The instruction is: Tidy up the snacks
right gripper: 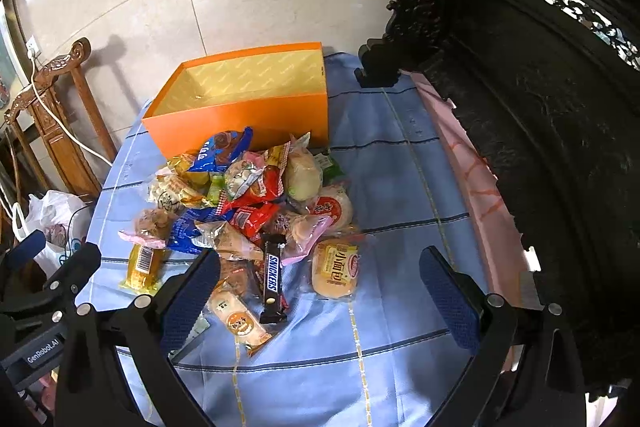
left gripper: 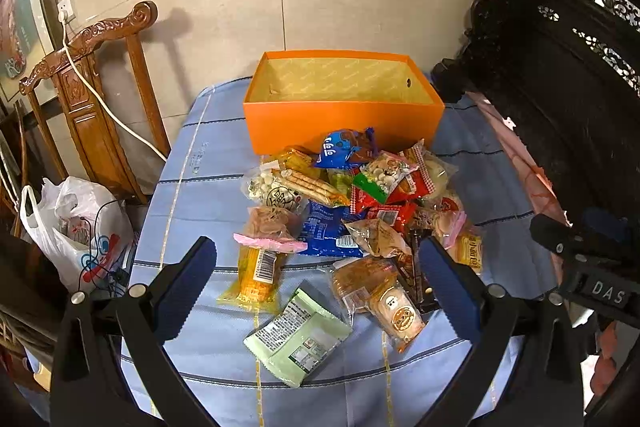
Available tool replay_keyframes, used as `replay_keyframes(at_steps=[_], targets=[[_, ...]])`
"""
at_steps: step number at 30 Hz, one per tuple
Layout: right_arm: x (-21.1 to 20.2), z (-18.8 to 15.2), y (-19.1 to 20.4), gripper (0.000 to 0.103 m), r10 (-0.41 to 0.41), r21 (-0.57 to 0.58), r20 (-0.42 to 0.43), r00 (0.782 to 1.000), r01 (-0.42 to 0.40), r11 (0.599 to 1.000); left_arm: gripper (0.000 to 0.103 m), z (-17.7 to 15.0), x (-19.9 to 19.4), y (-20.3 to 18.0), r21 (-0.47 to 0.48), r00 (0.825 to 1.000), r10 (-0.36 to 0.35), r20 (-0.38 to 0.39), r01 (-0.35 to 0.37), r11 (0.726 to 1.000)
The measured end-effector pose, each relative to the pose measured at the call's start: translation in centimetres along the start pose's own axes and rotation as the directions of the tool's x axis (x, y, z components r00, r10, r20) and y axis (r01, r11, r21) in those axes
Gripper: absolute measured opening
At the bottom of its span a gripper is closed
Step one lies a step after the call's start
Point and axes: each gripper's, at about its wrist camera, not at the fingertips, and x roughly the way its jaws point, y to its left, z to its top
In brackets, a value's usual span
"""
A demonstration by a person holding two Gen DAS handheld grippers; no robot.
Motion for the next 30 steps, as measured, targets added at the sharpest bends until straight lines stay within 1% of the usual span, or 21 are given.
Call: replay_keyframes(at_steps=[2, 9, 10, 12, 15, 18, 21, 23, 30], targets=[[-0.13, 0.01, -0.07, 0.100, -0.002, -0.003, 0.005, 1.000, 0.002, 1.000, 0.099, 0.00, -0.04, -0.01, 0.000, 1.000, -0.002, 0.005, 0.002, 1.000], [-0.28, -0.01, -0.09, 0.100, -0.008, -0.007, 0.007, 1.000, 0.008, 1.000, 0.099, 0.05, -0.15, -0.16, 0.023, 0.999, 0.032, 0.021, -0.032, 0.999], [-0.27, 0.00, -0.02, 0.100, -0.007, -0.009, 0.004, 1.000, 0.007, 1.000, 0.099, 0.10, -0.17, -0.11, 0.018, 0.999, 0.031, 0.022, -0.032, 0.999], [-0.20, -0.01, 0.03, 0.100, -0.001, -0.009, -0.005, 1.000, 0.001, 1.000, 0.099, 0.13, -0.16, 0.11, 0.001, 1.000, 0.003, 0.020, -0.003, 1.000], [0.00, 0.09, 0.16, 0.100, 0.001, -0.006, -0.011, 1.000, -0.001, 1.000, 0.099, 0.05, -0.11, 0.04, -0.005, 1.000, -0.010, 0.024, 0.010, 1.000], [0.03, 0.11, 0.28, 0.100, 0.013, -0.012, -0.010, 1.000, -0.013, 1.000, 0.099, -0.04, 0.14, -0.24, 0.008, 1.000, -0.005, 0.014, 0.005, 1.000], [0.01, 0.20, 0.50, 0.100, 0.020, -0.018, -0.005, 1.000, -0.020, 1.000, 0.099, -0.04, 0.13, -0.44, 0.015, 1.000, -0.010, 0.022, 0.009, 1.000], [0.01, 0.23, 0.52, 0.100, 0.020, -0.019, -0.004, 1.000, -0.021, 1.000, 0.099, -0.02, -0.08, -0.48, 0.017, 0.999, -0.010, 0.040, 0.009, 1.000], [-0.08, 0.27, 0.49, 0.100, 0.020, -0.013, -0.002, 1.000, -0.020, 1.000, 0.099, 0.01, -0.05, -0.16, 0.004, 0.999, -0.013, 0.049, 0.012, 1.000]])
